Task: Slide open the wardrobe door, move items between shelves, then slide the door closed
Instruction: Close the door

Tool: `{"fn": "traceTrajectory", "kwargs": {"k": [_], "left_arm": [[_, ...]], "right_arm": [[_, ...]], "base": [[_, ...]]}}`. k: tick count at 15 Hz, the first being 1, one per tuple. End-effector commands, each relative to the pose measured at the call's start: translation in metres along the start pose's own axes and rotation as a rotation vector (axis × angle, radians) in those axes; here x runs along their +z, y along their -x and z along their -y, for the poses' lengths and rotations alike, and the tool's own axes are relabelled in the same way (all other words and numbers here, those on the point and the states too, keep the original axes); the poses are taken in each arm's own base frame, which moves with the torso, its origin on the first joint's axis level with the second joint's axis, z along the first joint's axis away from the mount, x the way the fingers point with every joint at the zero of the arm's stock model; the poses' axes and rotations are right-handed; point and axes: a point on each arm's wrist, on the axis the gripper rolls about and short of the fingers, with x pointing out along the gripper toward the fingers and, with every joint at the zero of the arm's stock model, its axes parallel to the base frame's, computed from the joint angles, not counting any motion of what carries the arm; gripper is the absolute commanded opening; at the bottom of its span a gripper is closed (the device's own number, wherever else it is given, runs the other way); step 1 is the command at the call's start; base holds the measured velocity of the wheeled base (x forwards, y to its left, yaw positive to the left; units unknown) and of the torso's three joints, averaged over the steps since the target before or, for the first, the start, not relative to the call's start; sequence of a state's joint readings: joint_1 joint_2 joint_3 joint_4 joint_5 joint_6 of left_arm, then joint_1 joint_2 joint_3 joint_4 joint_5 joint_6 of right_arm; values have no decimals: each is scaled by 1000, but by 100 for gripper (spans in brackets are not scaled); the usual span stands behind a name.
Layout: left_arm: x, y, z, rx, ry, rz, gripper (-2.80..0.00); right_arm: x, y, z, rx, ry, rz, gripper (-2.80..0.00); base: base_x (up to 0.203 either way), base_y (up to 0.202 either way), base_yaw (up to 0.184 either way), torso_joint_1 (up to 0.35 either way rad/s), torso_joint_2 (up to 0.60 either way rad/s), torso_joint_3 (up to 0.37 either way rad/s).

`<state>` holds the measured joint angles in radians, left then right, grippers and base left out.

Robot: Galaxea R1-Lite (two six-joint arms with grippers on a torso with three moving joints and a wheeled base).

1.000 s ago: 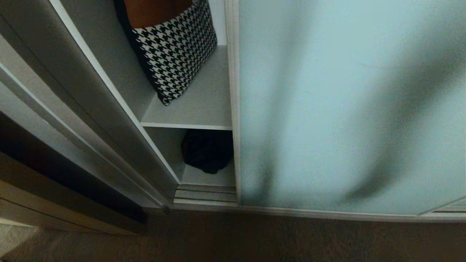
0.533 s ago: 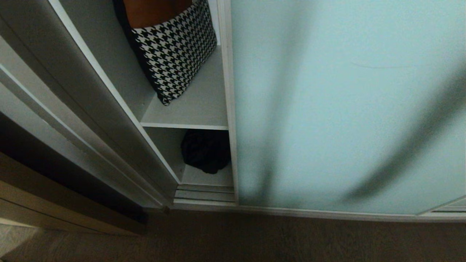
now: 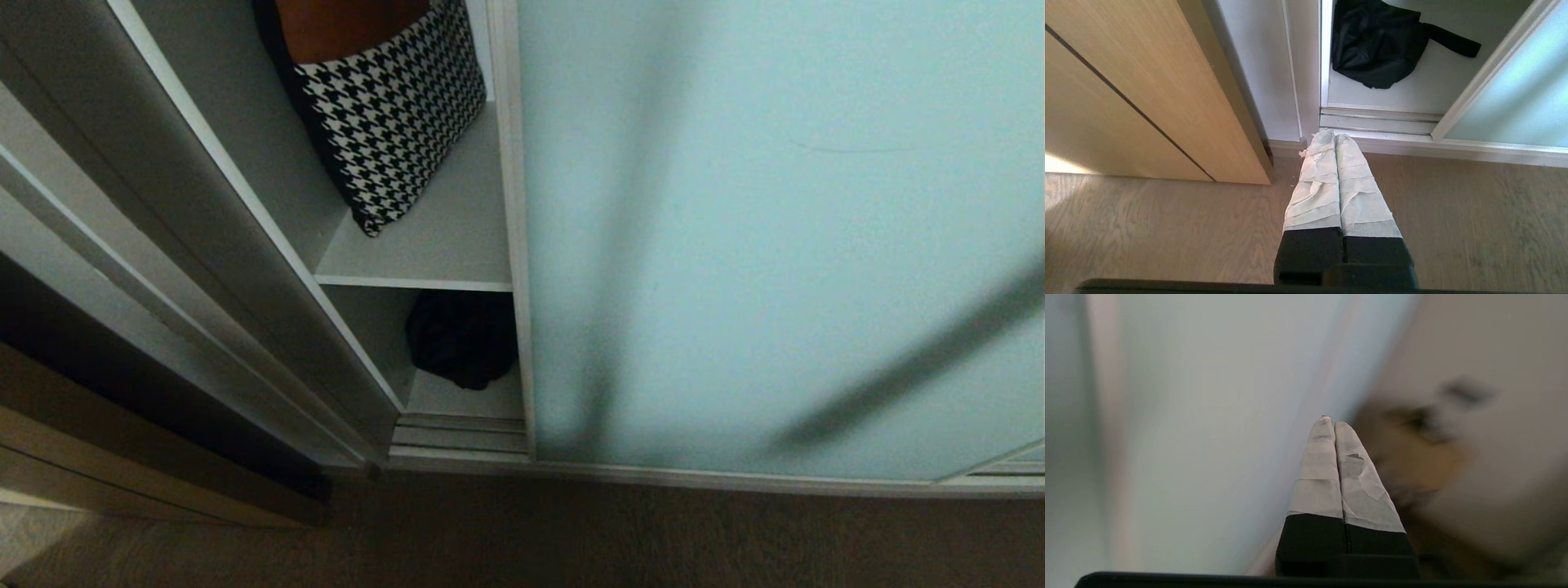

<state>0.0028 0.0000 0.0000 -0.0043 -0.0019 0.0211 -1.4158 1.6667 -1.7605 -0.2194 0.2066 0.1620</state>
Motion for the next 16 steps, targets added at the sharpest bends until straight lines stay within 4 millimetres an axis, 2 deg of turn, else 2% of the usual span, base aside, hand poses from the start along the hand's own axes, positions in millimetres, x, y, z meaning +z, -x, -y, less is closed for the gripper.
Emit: {"fn": "traceTrajectory", "kwargs": {"k": [1, 5, 7, 16], "left_arm": [[0, 0, 0, 0, 0, -1, -280], [0, 0, 0, 1, 0, -1, -280], [0, 0, 0, 0, 0, -1, -280], [0, 0, 0, 1, 0, -1, -280]], "right_arm": [[-14, -17, -1, 174, -199, -123, -280], [-12, -9, -6, 422, -511, -371, -280], [-15, -11, -5, 436, -593, -408, -280], [-35, -28, 1, 527, -700, -482, -280]], "base": [[0, 0, 0, 0, 0, 0], [0, 0, 0, 0, 0, 0], [0, 0, 0, 0, 0, 0], [0, 0, 0, 0, 0, 0]]}}
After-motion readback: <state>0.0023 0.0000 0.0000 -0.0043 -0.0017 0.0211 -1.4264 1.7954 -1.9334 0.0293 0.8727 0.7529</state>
